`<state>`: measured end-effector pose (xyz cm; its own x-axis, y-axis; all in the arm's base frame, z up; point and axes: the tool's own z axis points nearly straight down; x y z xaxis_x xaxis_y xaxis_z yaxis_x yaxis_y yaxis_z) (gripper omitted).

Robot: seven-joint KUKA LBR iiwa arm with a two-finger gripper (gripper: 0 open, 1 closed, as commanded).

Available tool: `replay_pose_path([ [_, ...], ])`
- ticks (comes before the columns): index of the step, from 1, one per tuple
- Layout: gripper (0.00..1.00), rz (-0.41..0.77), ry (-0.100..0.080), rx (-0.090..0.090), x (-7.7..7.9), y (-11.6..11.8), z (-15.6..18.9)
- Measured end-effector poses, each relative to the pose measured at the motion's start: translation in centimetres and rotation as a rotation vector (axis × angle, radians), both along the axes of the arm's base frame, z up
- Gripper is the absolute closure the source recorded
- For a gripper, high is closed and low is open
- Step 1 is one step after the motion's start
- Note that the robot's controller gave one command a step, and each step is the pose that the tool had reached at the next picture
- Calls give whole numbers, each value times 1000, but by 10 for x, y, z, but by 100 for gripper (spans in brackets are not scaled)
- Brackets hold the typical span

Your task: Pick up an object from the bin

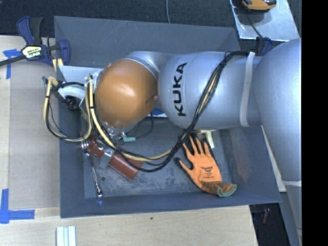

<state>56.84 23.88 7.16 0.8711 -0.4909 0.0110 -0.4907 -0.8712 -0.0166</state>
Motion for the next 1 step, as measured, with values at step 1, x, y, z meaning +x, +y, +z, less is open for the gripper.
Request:
replay_pose_path([
  [1,100,-244,3,7,22,-4,134],
])
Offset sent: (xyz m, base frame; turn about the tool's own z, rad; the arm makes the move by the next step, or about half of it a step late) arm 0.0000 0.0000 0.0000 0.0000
